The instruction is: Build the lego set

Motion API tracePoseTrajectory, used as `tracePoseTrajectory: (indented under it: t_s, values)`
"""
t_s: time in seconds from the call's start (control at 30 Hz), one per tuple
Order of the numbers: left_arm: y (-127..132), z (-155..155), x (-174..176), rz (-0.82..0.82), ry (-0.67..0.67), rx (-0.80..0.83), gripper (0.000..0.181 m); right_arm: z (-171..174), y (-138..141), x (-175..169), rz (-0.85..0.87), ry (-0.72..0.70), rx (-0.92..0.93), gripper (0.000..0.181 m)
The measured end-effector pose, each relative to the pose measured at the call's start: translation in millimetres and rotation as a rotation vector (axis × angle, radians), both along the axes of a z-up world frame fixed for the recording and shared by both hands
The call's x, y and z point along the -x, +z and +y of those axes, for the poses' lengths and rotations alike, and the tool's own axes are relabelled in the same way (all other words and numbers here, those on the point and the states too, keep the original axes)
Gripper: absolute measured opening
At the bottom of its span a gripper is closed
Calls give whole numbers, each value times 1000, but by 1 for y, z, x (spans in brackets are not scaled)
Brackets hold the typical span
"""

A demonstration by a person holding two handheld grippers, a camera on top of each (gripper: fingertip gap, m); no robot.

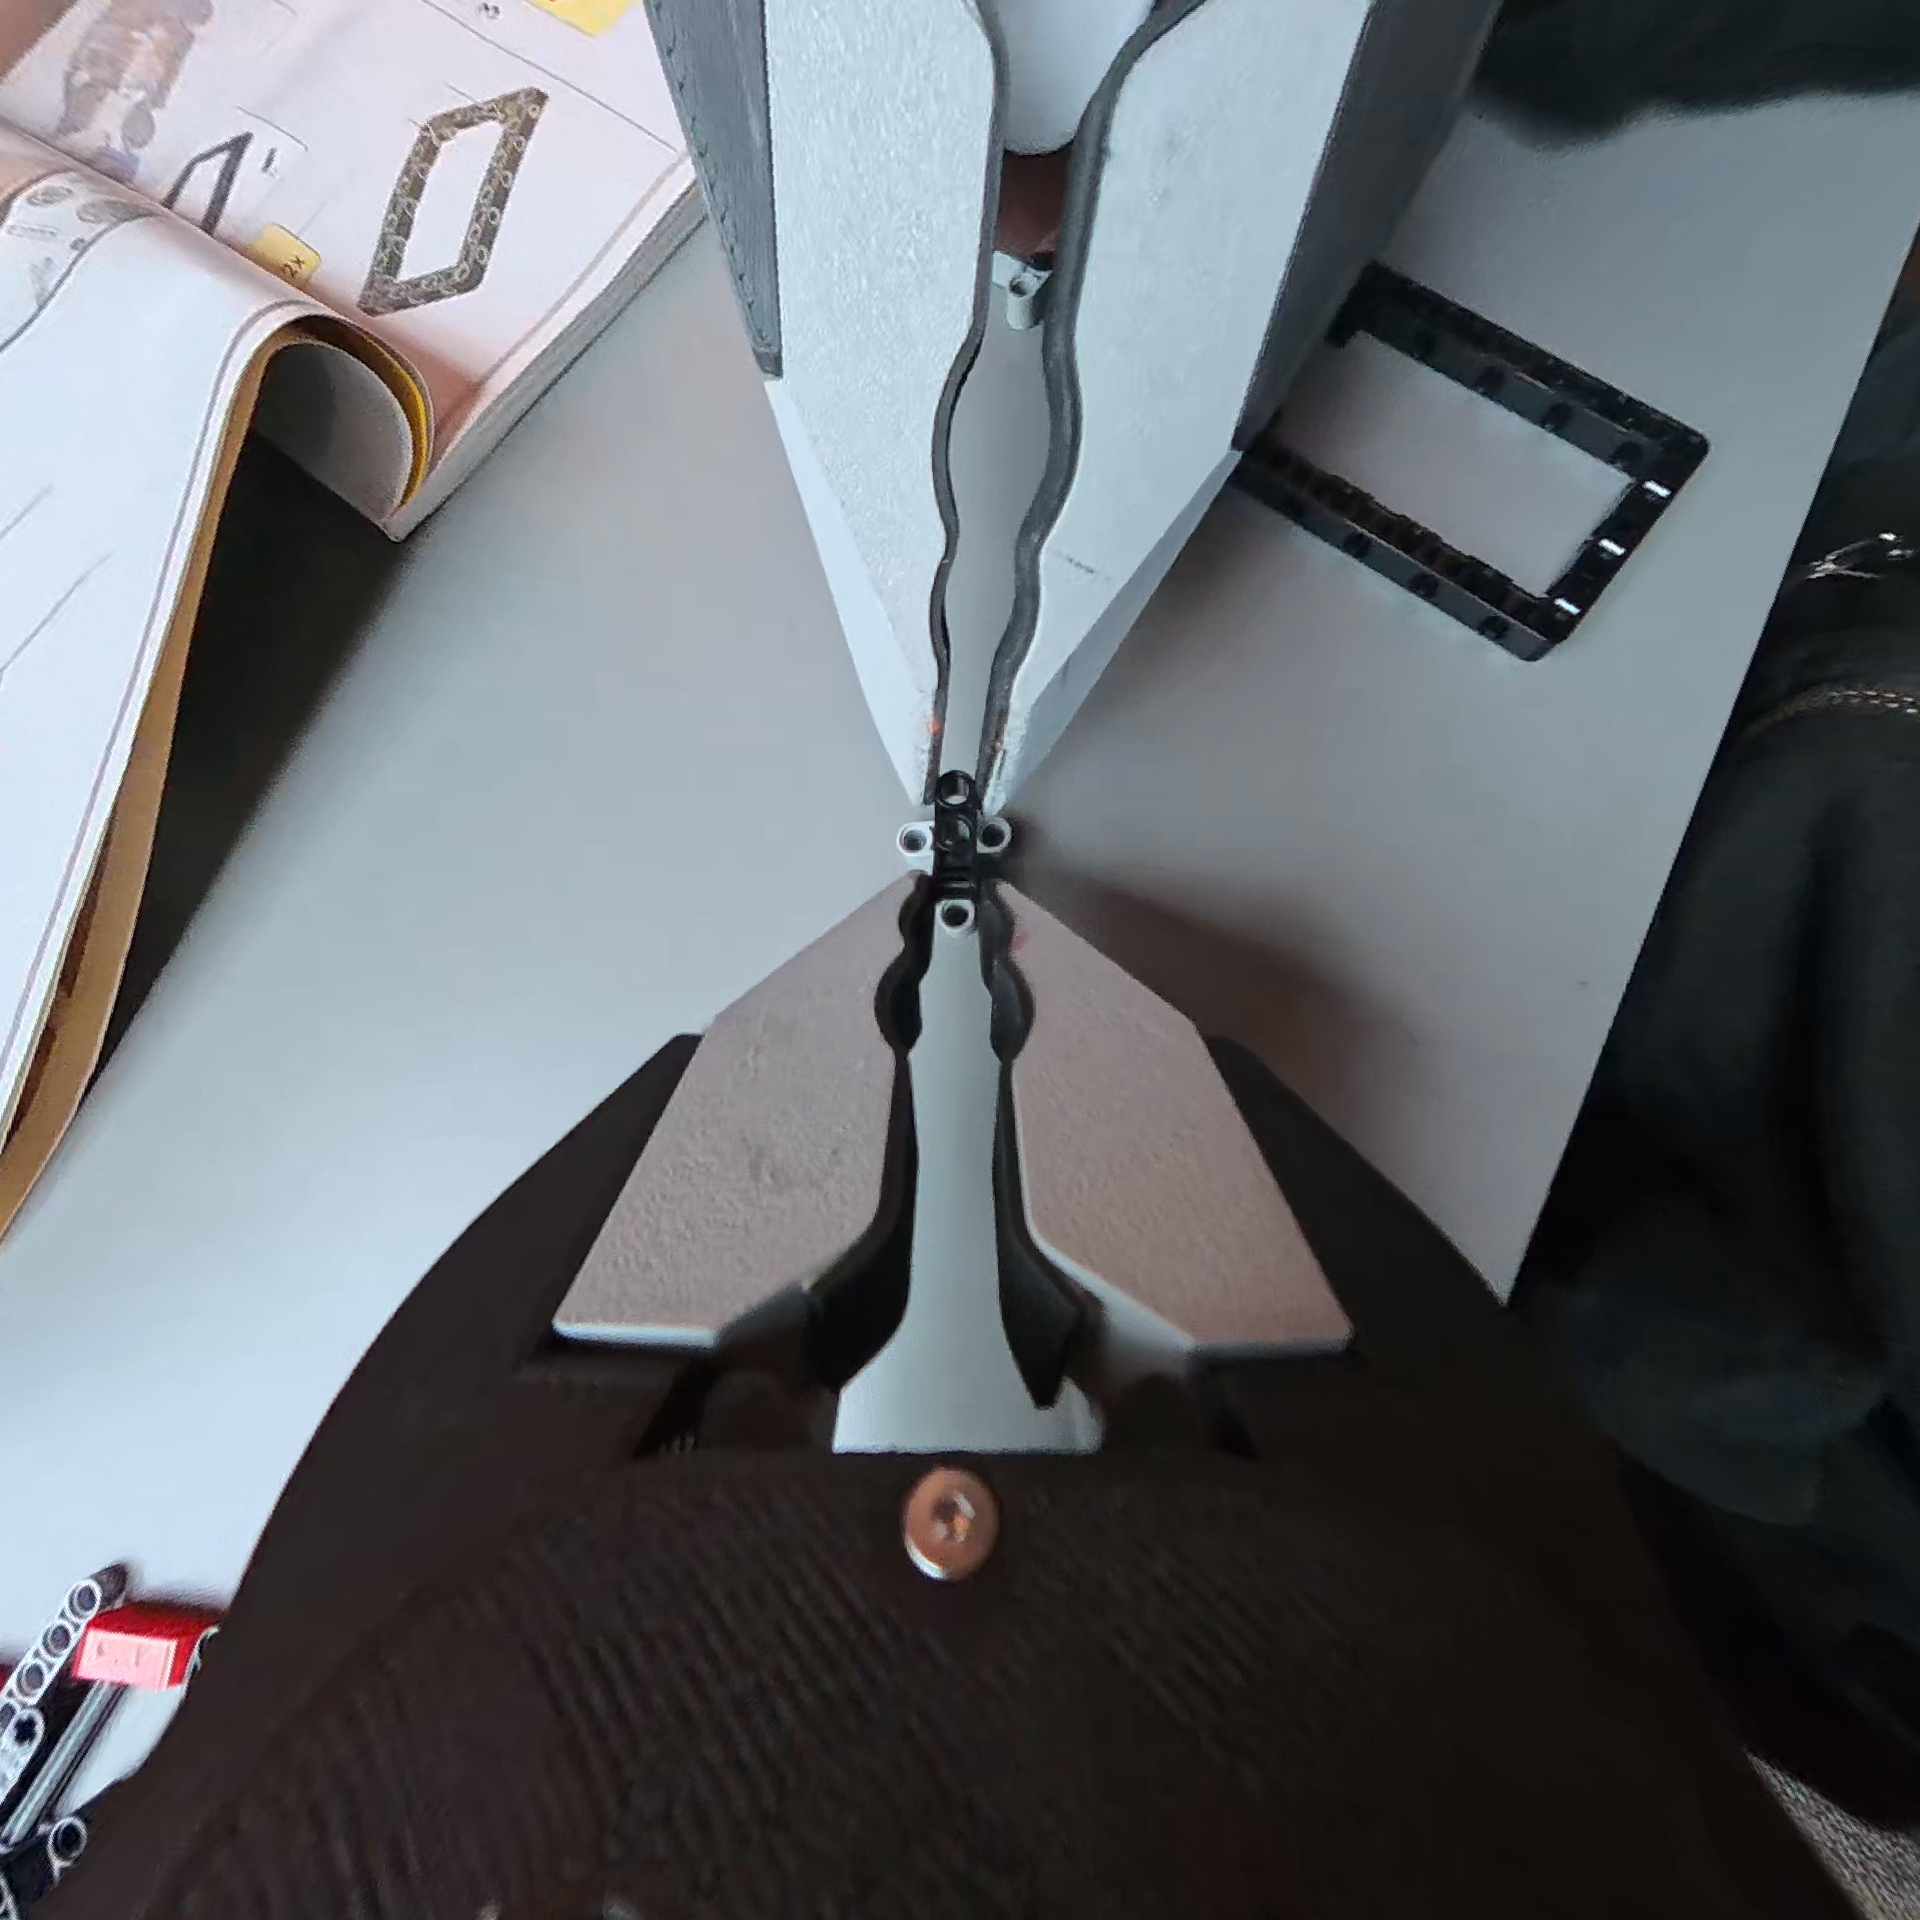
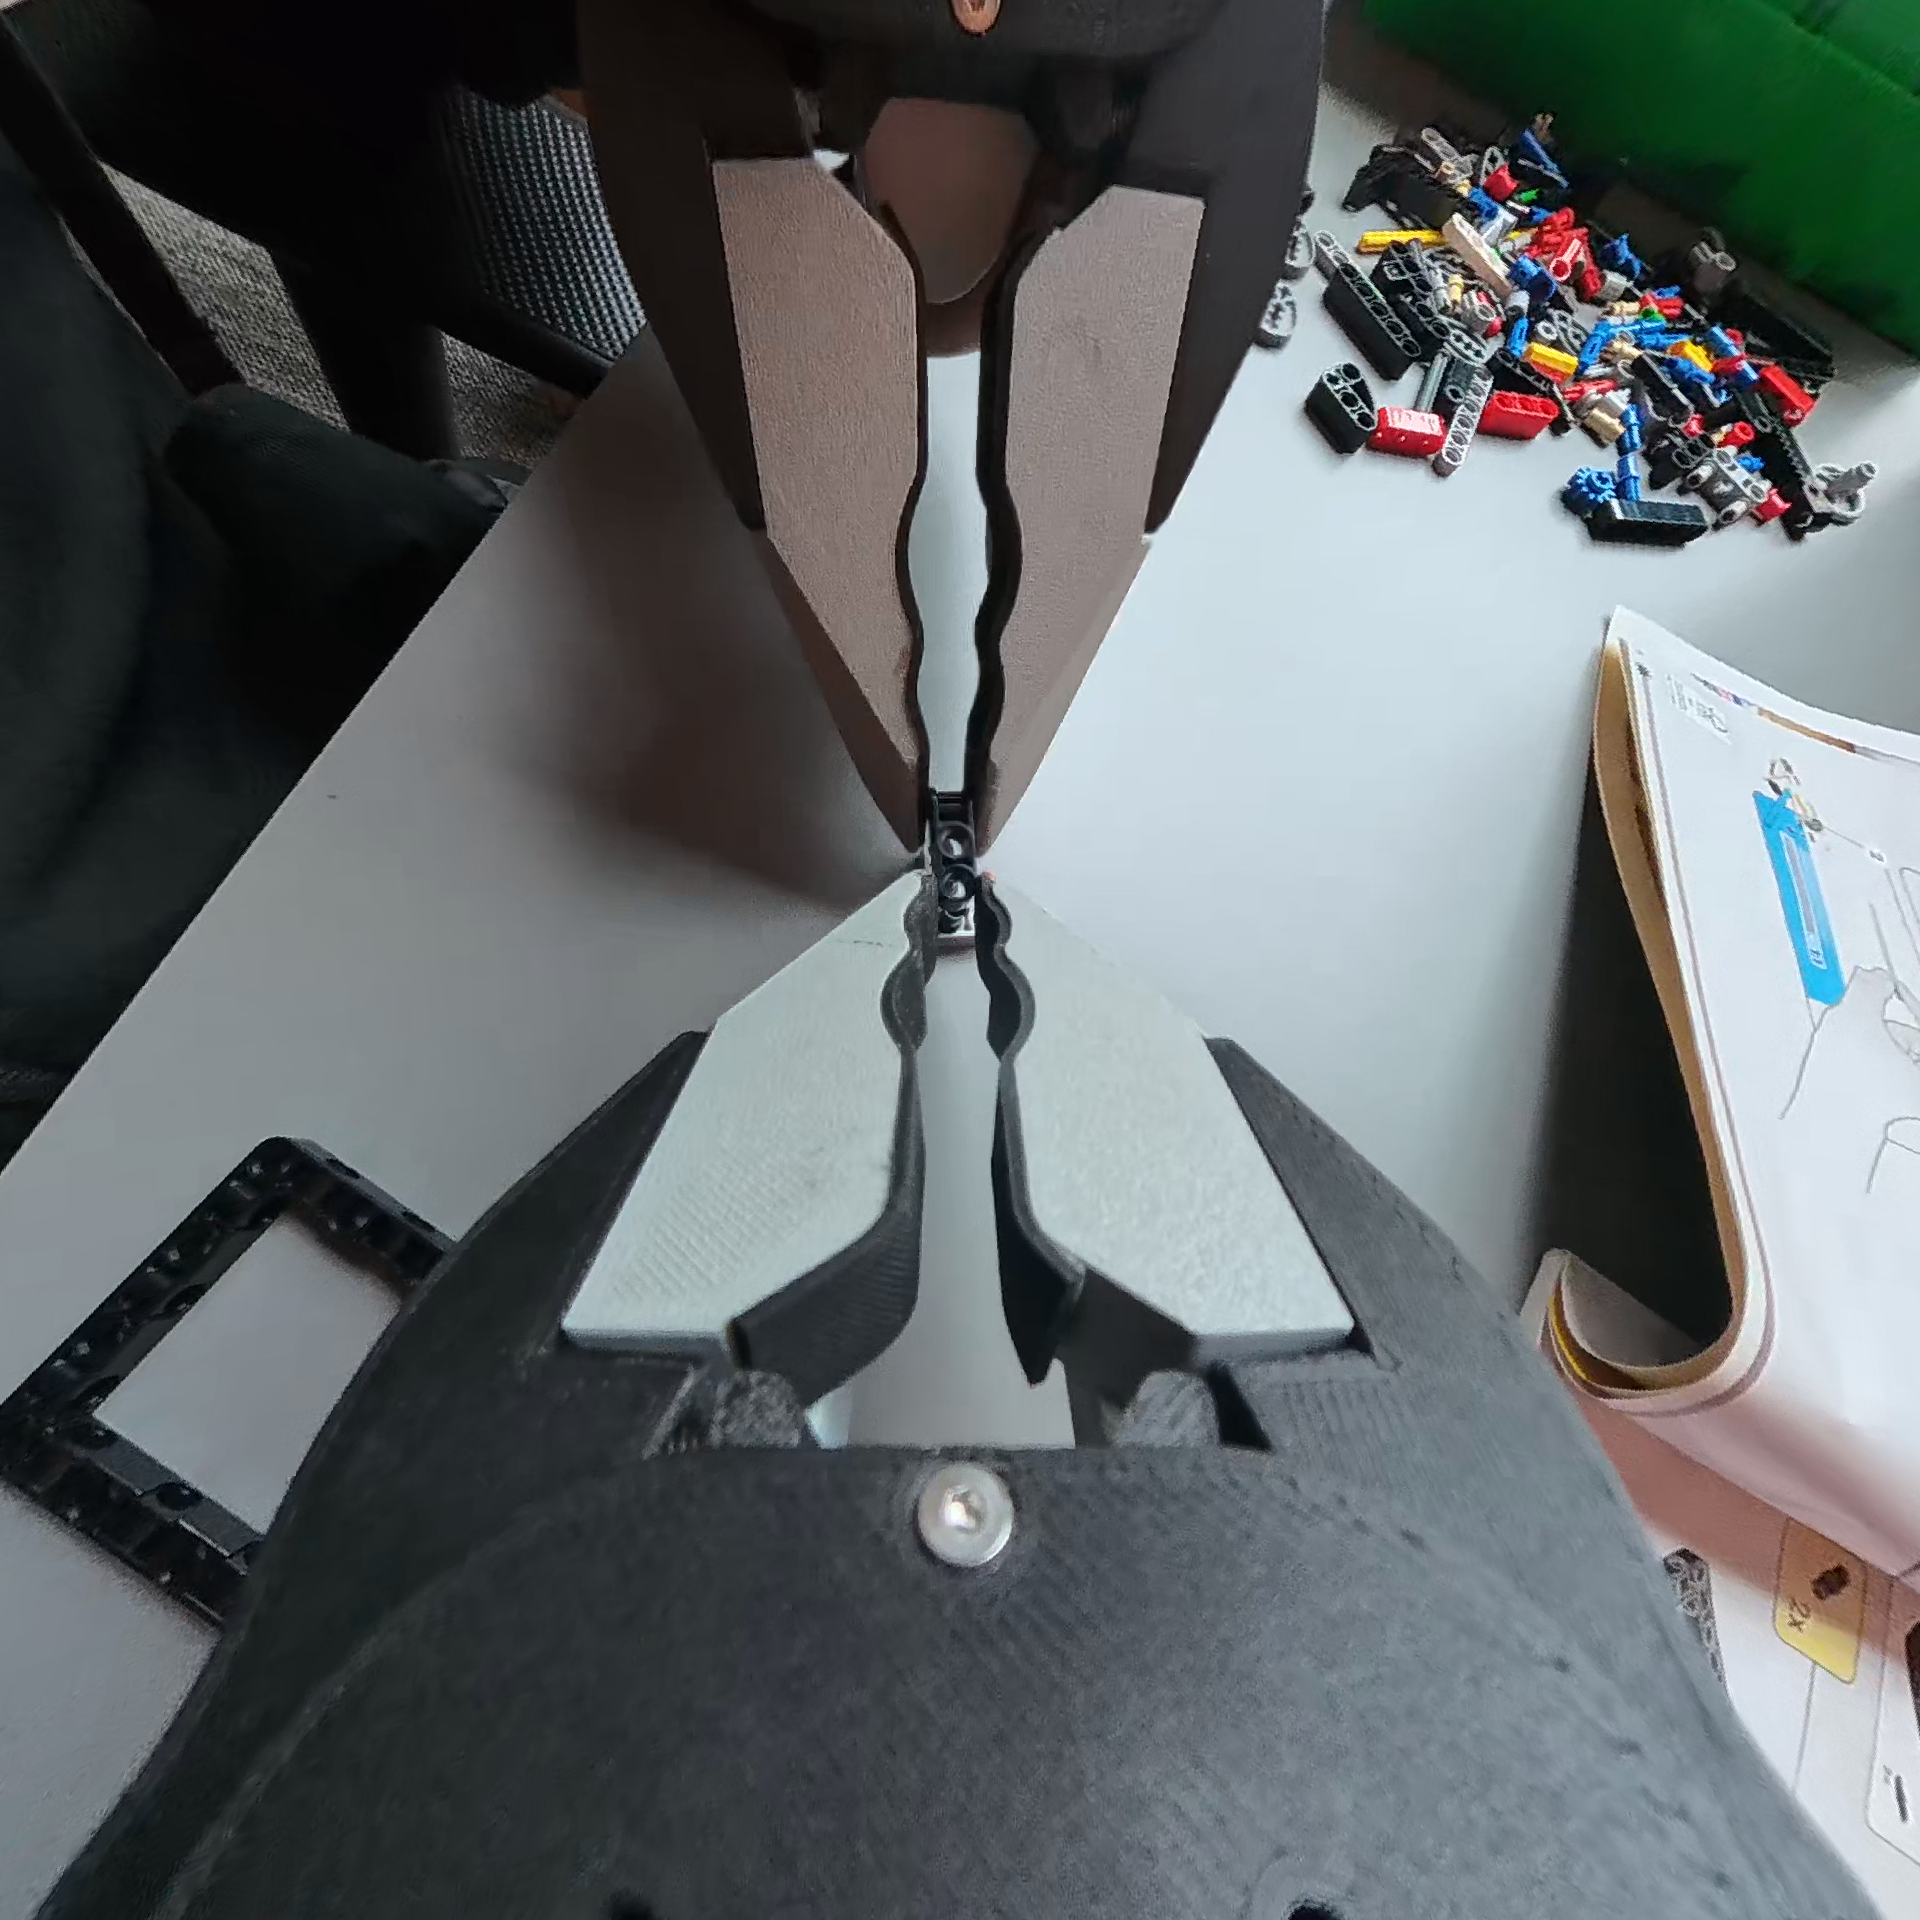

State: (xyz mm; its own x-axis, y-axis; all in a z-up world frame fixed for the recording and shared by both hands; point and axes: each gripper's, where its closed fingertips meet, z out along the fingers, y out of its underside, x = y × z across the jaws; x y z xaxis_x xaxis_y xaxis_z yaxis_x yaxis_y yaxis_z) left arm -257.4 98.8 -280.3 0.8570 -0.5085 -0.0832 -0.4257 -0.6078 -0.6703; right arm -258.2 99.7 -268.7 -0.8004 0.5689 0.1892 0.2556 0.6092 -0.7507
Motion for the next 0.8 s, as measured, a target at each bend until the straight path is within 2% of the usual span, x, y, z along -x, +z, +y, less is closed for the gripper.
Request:
tracePoseTrajectory:
  t_s: [0.23,0.8]
  values:
    - [4,1,-2,-49,-5,-36,6,-2,-4,1,3,-6,-34,4]
    - [0,6,-1,-28,-13,-56,6,3,-7,2,15,-14,-61,4]
